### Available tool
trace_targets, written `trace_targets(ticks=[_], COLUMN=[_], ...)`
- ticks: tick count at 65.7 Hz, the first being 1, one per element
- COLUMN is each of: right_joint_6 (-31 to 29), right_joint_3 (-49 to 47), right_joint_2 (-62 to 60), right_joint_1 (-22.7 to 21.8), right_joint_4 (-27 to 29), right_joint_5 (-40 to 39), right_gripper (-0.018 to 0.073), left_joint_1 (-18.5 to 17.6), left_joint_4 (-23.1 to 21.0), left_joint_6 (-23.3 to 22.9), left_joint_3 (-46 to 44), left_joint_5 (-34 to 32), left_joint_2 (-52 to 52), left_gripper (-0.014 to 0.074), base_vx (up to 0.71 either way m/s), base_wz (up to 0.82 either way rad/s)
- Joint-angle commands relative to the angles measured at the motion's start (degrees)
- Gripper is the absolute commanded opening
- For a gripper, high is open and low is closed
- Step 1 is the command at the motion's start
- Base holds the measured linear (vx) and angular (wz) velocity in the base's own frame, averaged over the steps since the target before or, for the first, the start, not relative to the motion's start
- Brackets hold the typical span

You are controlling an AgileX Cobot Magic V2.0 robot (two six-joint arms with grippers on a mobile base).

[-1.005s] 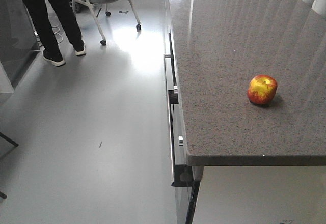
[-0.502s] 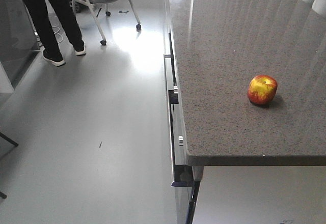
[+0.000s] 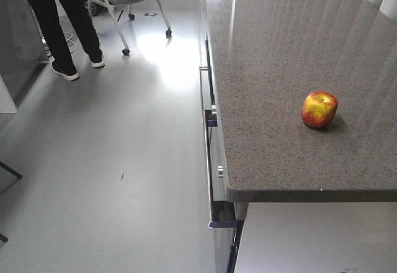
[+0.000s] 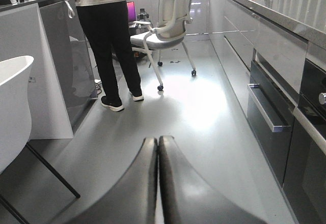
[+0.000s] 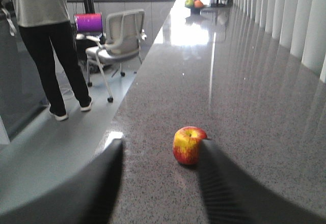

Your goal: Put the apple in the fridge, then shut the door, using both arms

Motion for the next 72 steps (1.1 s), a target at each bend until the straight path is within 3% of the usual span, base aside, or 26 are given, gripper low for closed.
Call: trace_targets(ticks=[1, 9, 24, 60, 72], right_joint_6=[-0.8, -1.4, -2.2, -2.0, 2.0], right_joint_3=[-1.9, -1.9, -5.0, -37.8, -44.3], right_joint_2=[3.0, 4.6, 10.2, 46.7, 55.1], right_joint_1=[0.0, 0.0, 0.0, 0.0, 0.0], right_joint_4=[0.1, -0.5, -0.3, -0.6, -2.3], right_joint_5=[-4.2, -4.9, -4.6, 0.6, 0.9], right_gripper=[0.0600, 0.0729, 0.0713, 0.0690, 0.0684], left_joint_1=[-0.3, -0.3, -0.3, -0.3, -0.3], left_joint_4=[-0.5, -0.5, -0.5, -0.5, -0.5], left_joint_6=[0.0, 0.0, 0.0, 0.0, 0.0], left_joint_3=[-1.0, -1.0, -1.0, -1.0, -1.0], left_joint_5=[-3.9, -3.9, -3.9, -3.9, -3.9], left_joint_2=[-0.8, -0.8, -0.8, -0.8, -0.8], left_gripper=[-0.0006, -0.0006, -0.0006, -0.0006, -0.0006], base_vx=[0.00, 0.00, 0.00, 0.00, 0.00], base_wz=[0.00, 0.00, 0.00, 0.00, 0.00])
